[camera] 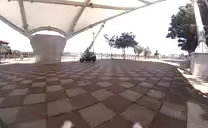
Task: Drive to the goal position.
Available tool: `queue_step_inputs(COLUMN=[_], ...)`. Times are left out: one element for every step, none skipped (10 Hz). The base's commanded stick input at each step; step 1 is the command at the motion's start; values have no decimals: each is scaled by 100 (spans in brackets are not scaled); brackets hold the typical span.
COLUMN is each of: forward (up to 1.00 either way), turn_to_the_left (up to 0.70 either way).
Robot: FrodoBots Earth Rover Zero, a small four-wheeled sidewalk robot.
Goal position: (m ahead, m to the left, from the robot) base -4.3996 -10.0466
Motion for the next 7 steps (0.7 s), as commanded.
queue_step_inputs(forward=[0, 0, 0, 0, 0, 0, 0], turn_to_the_left=[-70, -70, -70, -70, -70, -70, -70])
